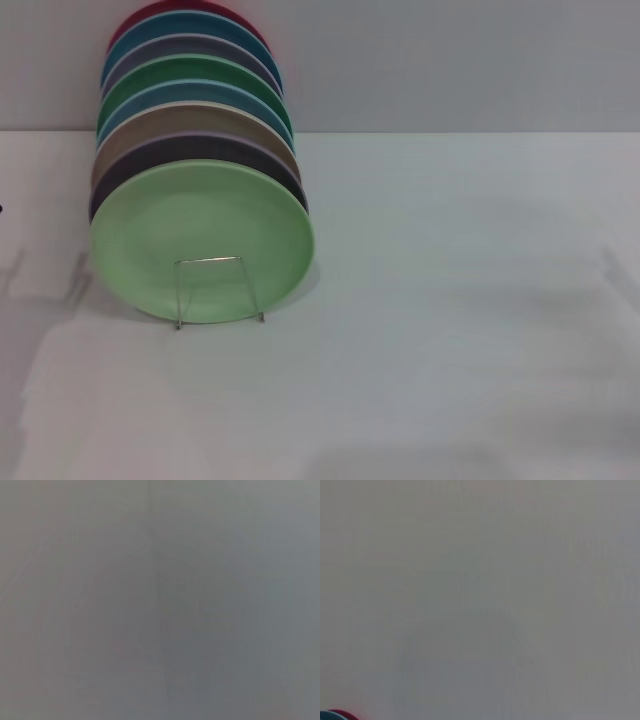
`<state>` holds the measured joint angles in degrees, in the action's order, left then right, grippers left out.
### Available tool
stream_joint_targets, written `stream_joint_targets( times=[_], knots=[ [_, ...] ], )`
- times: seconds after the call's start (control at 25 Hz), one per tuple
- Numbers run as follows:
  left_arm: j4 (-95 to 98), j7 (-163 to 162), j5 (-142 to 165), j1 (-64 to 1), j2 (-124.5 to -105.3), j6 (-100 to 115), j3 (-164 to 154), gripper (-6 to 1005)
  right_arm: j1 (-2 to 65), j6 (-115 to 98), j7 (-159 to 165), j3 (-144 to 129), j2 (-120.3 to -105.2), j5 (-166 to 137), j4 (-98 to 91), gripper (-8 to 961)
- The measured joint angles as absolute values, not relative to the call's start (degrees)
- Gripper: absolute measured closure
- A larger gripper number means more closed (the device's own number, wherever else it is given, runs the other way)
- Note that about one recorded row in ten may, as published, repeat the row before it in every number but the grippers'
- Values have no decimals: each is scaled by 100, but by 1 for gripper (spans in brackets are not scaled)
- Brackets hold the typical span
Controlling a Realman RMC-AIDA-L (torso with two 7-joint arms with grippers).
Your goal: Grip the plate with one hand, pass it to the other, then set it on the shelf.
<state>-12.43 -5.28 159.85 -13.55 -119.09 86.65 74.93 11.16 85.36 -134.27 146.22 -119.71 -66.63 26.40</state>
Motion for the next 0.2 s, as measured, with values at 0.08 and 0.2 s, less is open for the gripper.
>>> stream_joint_targets(
  times=[0.08, 0.2],
  knots=[
    [-1238, -510, 15988, -1352, -11909, 8652, 7446, 214, 1144, 8529, -13504, 14632, -11971, -6661, 2575, 191],
    [-1216, -504, 15971, -1373, -11909, 8637, 7413, 216, 1161, 8538, -13563, 14637, -11971, -6659, 2553, 191]
  ],
)
